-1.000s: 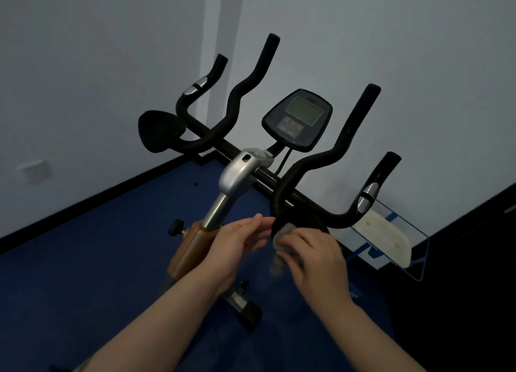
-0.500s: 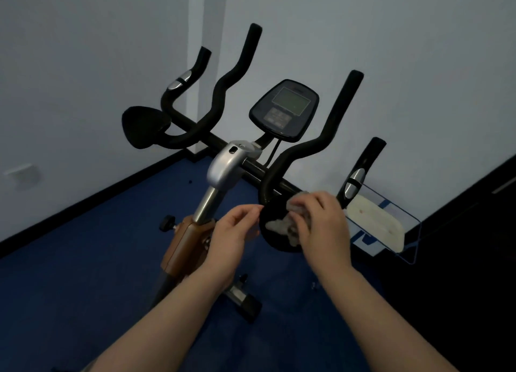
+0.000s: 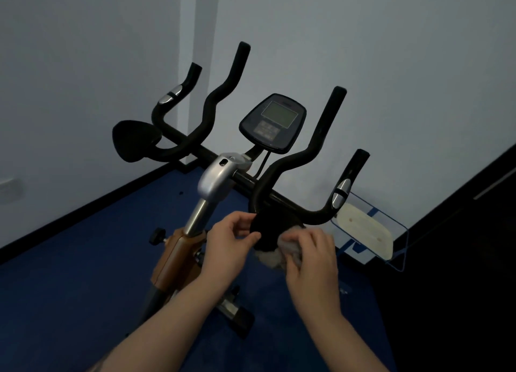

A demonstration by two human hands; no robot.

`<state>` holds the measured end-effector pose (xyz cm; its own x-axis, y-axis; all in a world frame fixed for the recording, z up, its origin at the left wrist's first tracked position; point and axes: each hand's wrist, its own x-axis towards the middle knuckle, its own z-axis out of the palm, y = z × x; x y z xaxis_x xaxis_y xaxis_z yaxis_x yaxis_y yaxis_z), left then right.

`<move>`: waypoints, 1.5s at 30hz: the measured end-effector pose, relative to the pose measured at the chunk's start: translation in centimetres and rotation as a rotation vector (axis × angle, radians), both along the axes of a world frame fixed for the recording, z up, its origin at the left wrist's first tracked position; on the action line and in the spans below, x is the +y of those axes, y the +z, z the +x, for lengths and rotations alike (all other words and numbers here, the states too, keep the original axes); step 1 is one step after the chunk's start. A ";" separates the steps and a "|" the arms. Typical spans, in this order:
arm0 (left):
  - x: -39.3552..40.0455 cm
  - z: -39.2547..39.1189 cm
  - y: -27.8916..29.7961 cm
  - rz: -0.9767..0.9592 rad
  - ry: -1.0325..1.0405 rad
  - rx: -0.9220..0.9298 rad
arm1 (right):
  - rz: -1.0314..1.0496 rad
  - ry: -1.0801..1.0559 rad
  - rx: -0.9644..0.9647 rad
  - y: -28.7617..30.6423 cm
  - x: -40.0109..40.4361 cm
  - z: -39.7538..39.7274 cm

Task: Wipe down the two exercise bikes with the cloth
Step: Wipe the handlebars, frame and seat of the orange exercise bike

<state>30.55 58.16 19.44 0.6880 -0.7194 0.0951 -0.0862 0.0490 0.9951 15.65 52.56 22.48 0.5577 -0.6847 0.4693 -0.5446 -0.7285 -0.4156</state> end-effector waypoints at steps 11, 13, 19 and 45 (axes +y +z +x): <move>0.1 0.8 0.3 0.009 -0.063 0.010 | 0.381 -0.008 -0.318 1.0 -2.6 -0.6; 0.0 0.9 0.4 0.020 -0.077 -0.001 | 0.388 -0.056 -0.241 0.8 -2.6 -1.4; 0.1 0.9 0.3 0.017 -0.075 -0.025 | 0.139 -0.271 0.138 1.7 -1.8 -1.1; -0.5 -2.8 0.6 0.099 0.291 -0.073 | 0.565 0.238 -0.322 -1.0 -5.4 -0.2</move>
<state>27.78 57.70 20.05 0.8605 -0.5013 0.0907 -0.1534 -0.0852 0.9845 15.41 47.18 21.44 0.6157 -0.7492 0.2440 -0.1830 -0.4372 -0.8805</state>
